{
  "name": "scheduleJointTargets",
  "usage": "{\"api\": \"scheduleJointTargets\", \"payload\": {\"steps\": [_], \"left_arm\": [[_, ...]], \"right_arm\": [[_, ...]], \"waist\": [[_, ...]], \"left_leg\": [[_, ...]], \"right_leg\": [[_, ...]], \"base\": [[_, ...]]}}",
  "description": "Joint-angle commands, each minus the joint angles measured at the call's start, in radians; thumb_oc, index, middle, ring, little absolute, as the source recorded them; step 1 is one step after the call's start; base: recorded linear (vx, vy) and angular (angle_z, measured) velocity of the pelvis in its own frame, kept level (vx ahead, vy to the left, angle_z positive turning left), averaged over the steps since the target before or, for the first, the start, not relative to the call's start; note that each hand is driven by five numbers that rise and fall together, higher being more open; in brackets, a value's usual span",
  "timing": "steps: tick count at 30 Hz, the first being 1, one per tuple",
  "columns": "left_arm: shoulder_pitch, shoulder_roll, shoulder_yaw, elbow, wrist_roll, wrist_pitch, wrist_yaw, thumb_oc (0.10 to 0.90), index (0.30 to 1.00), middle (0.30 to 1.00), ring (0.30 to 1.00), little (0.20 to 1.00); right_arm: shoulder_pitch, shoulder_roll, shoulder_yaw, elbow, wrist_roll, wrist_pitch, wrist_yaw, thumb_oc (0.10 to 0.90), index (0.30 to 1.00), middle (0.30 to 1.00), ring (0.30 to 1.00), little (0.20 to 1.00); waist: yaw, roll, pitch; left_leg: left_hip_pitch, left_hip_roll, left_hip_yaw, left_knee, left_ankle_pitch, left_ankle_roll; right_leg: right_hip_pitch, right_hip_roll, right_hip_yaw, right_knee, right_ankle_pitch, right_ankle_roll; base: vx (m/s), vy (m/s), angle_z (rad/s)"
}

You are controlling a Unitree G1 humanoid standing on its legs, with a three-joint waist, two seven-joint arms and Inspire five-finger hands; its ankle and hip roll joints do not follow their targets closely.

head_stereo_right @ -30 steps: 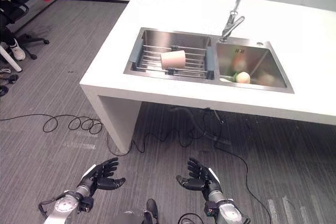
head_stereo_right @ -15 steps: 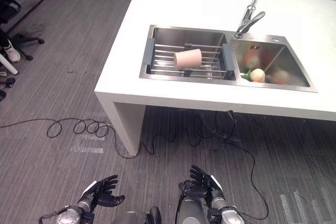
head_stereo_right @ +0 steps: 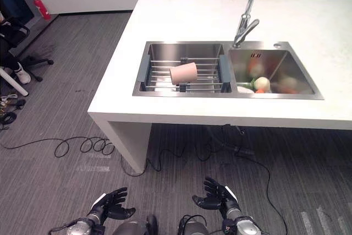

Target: Place the dishes in the dishwasher.

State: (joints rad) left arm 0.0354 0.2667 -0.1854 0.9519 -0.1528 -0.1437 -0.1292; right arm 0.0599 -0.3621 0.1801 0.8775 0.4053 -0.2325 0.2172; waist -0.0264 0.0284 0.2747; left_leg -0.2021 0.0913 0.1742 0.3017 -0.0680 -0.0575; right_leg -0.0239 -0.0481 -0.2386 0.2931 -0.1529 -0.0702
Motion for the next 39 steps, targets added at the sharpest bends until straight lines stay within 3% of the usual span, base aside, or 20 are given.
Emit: {"api": "scheduleJointTargets", "payload": {"steps": [1, 6, 16, 17, 18, 20, 21, 23, 25, 26, 27, 29, 31, 33, 35, 38, 39], "left_arm": [[-0.008, 0.026, 0.027, -0.021, 0.015, -0.004, -0.004, 0.8, 0.9, 0.9, 0.9, 0.9], [-0.007, 0.014, 0.055, 0.072, -0.051, 0.008, 0.039, 0.8, 0.9, 0.9, 0.9, 0.9], [0.013, 0.002, 0.135, 0.165, -0.138, -0.024, 0.119, 0.8, 0.9, 0.9, 0.9, 0.9], [0.016, 0.003, 0.142, 0.166, -0.129, -0.021, 0.108, 0.8, 0.9, 0.9, 0.9, 0.9], [0.018, 0.002, 0.14, 0.178, -0.128, -0.03, 0.099, 0.8, 0.9, 0.9, 0.9, 0.9], [0.016, 0.007, 0.144, 0.177, -0.101, -0.015, 0.081, 0.8, 0.9, 0.9, 0.9, 0.9], [0.022, 0.006, 0.14, 0.178, -0.091, 0.002, 0.085, 0.8, 0.9, 0.9, 0.9, 0.9], [0.024, 0.012, 0.136, 0.183, -0.059, 0.011, 0.08, 0.8, 0.9, 0.9, 0.9, 0.9], [0.018, 0.025, 0.127, 0.197, -0.059, 0.013, 0.093, 0.8, 0.9, 0.9, 0.9, 0.9], [0.008, 0.03, 0.121, 0.214, -0.099, 0.009, 0.101, 0.8, 0.9, 0.9, 0.9, 0.9], [0.008, 0.03, 0.121, 0.214, -0.099, 0.009, 0.101, 0.8, 0.9, 0.9, 0.9, 0.9], [-0.005, 0.036, 0.122, 0.22, -0.111, 0.021, 0.084, 0.8, 0.9, 0.9, 0.9, 0.9], [-0.015, 0.034, 0.114, 0.216, -0.131, 0.019, 0.098, 0.8, 0.9, 0.9, 0.9, 0.9], [-0.009, 0.037, 0.117, 0.219, -0.151, 0.031, 0.107, 0.8, 0.9, 0.9, 0.9, 0.9], [0.001, 0.036, 0.131, 0.215, -0.164, 0.055, 0.128, 0.8, 0.9, 0.9, 0.9, 0.9], [0.012, 0.03, 0.145, 0.212, -0.194, 0.082, 0.143, 0.8, 0.9, 0.9, 0.9, 0.9], [0.013, 0.016, 0.151, 0.217, -0.192, 0.1, 0.145, 0.8, 0.9, 0.9, 0.9, 0.9]], "right_arm": [[-0.015, -0.023, -0.03, -0.054, 0.05, -0.064, -0.012, 0.8, 0.9, 0.9, 0.9, 0.9], [-0.009, 0.0, -0.059, 0.051, 0.053, -0.057, -0.001, 0.8, 0.9, 0.9, 0.9, 0.9], [-0.013, 0.018, -0.115, 0.201, 0.08, -0.057, 0.002, 0.8, 0.9, 0.9, 0.9, 0.9], [-0.005, 0.009, -0.139, 0.208, 0.071, -0.061, -0.004, 0.8, 0.9, 0.9, 0.9, 0.9], [-0.001, 0.008, -0.145, 0.212, 0.048, -0.073, -0.002, 0.8, 0.9, 0.9, 0.9, 0.9], [-0.01, 0.005, -0.149, 0.24, 0.04, -0.099, 0.002, 0.8, 0.9, 0.9, 0.9, 0.9], [-0.024, 0.009, -0.144, 0.235, 0.026, -0.091, -0.009, 0.8, 0.9, 0.9, 0.9, 0.9], [-0.036, 0.017, -0.144, 0.232, 0.028, -0.111, 0.012, 0.8, 0.9, 0.9, 0.9, 0.9], [-0.048, 0.023, -0.131, 0.209, -0.002, -0.129, 0.045, 0.8, 0.9, 0.9, 0.9, 0.9], [-0.057, 0.024, -0.116, 0.205, -0.03, -0.156, 0.059, 0.8, 0.9, 0.9, 0.9, 0.9], [-0.057, 0.024, -0.116, 0.205, -0.03, -0.156, 0.059, 0.8, 0.9, 0.9, 0.9, 0.9], [-0.06, 0.029, -0.098, 0.189, -0.026, -0.161, 0.051, 0.8, 0.9, 0.9, 0.9, 0.9], [-0.055, 0.027, -0.088, 0.161, -0.042, -0.131, 0.036, 0.8, 0.9, 0.9, 0.9, 0.9], [-0.055, 0.03, -0.085, 0.184, -0.082, -0.14, 0.043, 0.8, 0.9, 0.9, 0.9, 0.9], [-0.056, 0.032, -0.075, 0.197, -0.094, -0.128, 0.066, 0.8, 0.9, 0.9, 0.9, 0.9], [-0.058, 0.028, -0.061, 0.209, -0.086, -0.145, 0.086, 0.8, 0.9, 0.9, 0.9, 0.9], [-0.057, 0.014, -0.049, 0.178, -0.095, -0.128, 0.094, 0.8, 0.9, 0.9, 0.9, 0.9]], "waist": [[0.004, 0.01, -0.026], [-0.014, 0.022, -0.049], [-0.016, 0.024, -0.063], [-0.014, 0.012, -0.05], [-0.007, 0.017, -0.036], [-0.009, 0.02, -0.033], [-0.006, 0.033, -0.033], [-0.012, 0.049, -0.028], [-0.018, 0.045, -0.015], [-0.024, 0.043, -0.002], [-0.024, 0.043, -0.002], [-0.03, 0.04, 0.006], [-0.044, 0.027, 0.005], [-0.037, 0.016, 0.001], [-0.022, 0.007, -0.012], [-0.009, -0.001, -0.024], [-0.009, -0.011, -0.026]], "left_leg": [[0.013, 0.019, -0.014, -0.002, 0.006, -0.004], [0.046, 0.019, -0.009, -0.002, -0.047, -0.009], [0.074, 0.002, 0.003, -0.002, -0.068, -0.001], [0.093, -0.037, 0.026, -0.002, -0.056, 0.019], [0.066, -0.057, 0.007, -0.002, -0.046, 0.018], [0.08, -0.038, 0.029, -0.002, -0.058, 0.027], [0.087, -0.038, 0.008, -0.002, -0.074, 0.045], [0.1, -0.017, 0.01, -0.002, -0.091, 0.066], [0.109, -0.024, 0.0, -0.002, -0.109, 0.096], [0.119, -0.024, -0.004, -0.002, -0.118, 0.102], [0.119, -0.024, -0.004, -0.002, -0.118, 0.102], [0.132, -0.015, -0.015, -0.002, -0.121, 0.095], [0.143, 0.011, -0.083, -0.002, -0.111, 0.064], [0.153, 0.038, -0.092, -0.002, -0.108, 0.044], [0.155, 0.079, -0.089, -0.002, -0.096, 0.017], [0.146, 0.124, -0.099, -0.002, -0.076, -0.004], [0.127, 0.153, -0.105, -0.002, -0.051, -0.017]], "right_leg": [[0.036, -0.066, -0.02, 0.007, -0.041, 0.15], [-0.004, -0.087, -0.045, 0.007, -0.034, 0.162], [-0.013, -0.091, -0.034, 0.007, -0.039, 0.155], [-0.001, -0.099, -0.022, 0.007, -0.032, 0.148], [0.008, -0.094, -0.017, 0.007, -0.022, 0.154], [0.014, -0.093, -0.033, 0.007, -0.019, 0.153], [0.023, -0.076, -0.047, 0.007, -0.009, 0.151], [0.046, -0.049, -0.076, 0.016, 0.046, 0.162], [-0.061, -0.097, -0.056, 0.227, 0.107, 0.201], [-0.094, -0.129, -0.048, 0.253, 0.124, 0.201], [-0.094, -0.129, -0.048, 0.253, 0.124, 0.201], [-0.09, -0.147, -0.026, 0.175, 0.129, 0.201], [-0.066, -0.197, 0.077, 0.007, 0.149, 0.223], [-0.071, -0.227, 0.094, 0.007, 0.144, 0.248], [-0.041, -0.2, 0.06, 0.007, 0.076, 0.239], [-0.031, -0.171, 0.04, 0.007, 0.042, 0.225], [-0.022, -0.139, 0.03, 0.007, 0.013, 0.199]], "base": [[0.02, 0.056, 0.14], [0.01, 0.04, 0.03], [0.06, 0.027, -0.01], [0.17, 0.126, -0.05], [0.17, 0.146, -0.09], [0.09, 0.114, -0.06], [0.17, 0.136, -0.06], [0.12, 0.089, -0.08], [-0.01, 0.024, -0.06], [-0.02, -0.032, -0.28], [-0.02, -0.162, -0.42], [0.0, -0.319, -0.27], [0.01, -0.64, 0.24], [0.02, -0.579, 0.12], [0.03, -0.49, 0.0], [0.0, -0.444, -0.03], [-0.04, -0.628, -0.01]]}}
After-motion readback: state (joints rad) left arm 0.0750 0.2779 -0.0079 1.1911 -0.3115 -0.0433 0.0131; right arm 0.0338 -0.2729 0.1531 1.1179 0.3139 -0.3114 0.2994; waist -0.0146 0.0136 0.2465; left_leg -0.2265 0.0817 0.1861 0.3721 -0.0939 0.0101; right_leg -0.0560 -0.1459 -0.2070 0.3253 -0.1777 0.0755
